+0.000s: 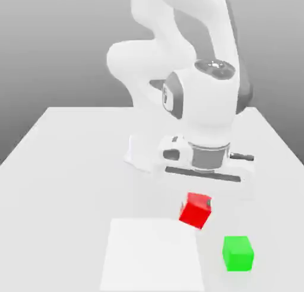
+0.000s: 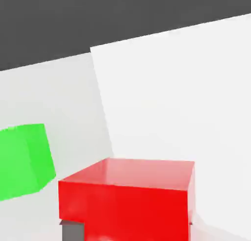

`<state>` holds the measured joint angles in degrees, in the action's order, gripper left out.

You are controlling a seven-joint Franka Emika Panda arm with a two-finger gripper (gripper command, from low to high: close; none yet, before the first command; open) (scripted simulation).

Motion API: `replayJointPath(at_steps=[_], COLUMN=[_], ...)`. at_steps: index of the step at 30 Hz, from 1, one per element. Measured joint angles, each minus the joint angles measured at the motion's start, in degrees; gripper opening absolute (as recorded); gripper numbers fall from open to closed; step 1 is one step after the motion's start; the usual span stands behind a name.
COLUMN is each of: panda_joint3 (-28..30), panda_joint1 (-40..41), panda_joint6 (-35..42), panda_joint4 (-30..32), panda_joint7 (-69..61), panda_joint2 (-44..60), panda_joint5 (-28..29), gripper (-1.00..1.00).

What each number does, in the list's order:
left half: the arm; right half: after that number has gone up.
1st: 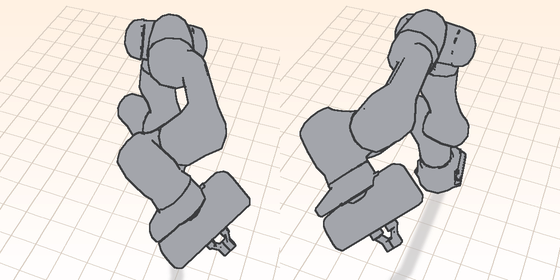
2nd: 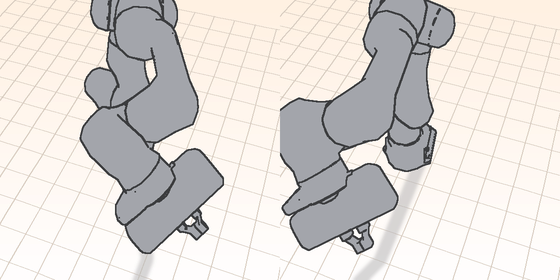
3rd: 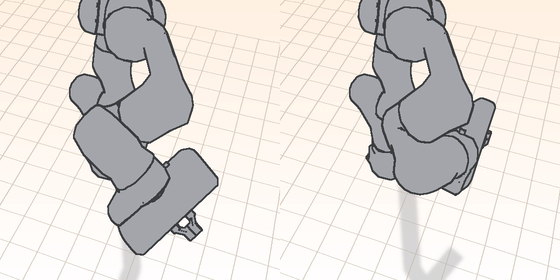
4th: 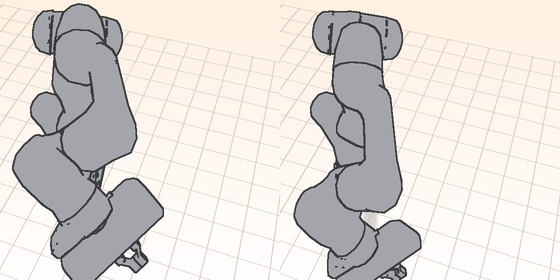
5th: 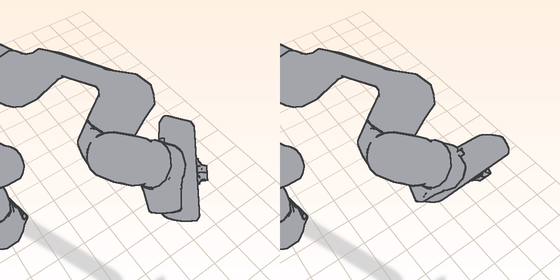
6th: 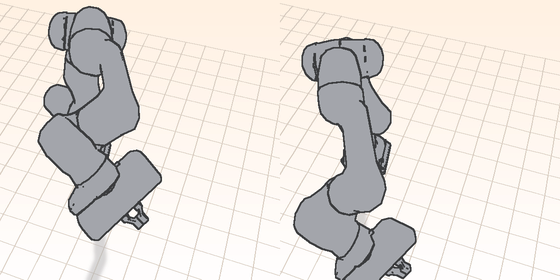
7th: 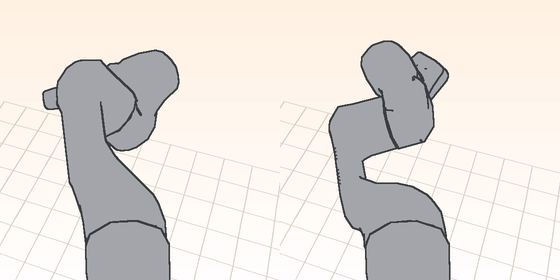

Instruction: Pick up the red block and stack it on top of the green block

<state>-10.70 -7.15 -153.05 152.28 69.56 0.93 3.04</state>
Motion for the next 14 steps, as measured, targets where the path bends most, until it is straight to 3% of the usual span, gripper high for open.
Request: replayJointPath(at_steps=[4, 9, 10, 14], panda_joint3=[-2.21, -0.29, 0.02, 0.02], panda_joint1=[-2.75, -4.13, -4.34, -4.33], panda_joint6=[2.43, -5.06, -5.96, -5.96], panda_joint4=[-5.49, -6.99, -7.07, -7.07], panda_joint7=[-6.45, -4.28, -3.85, -3.85], panda_joint2=[3.00, 12.18, 13.22, 13.22], panda_joint5=[-0.81, 3.72, 4.32, 4.32], gripper=[-1.00, -1.00, 1.00, 1.00])
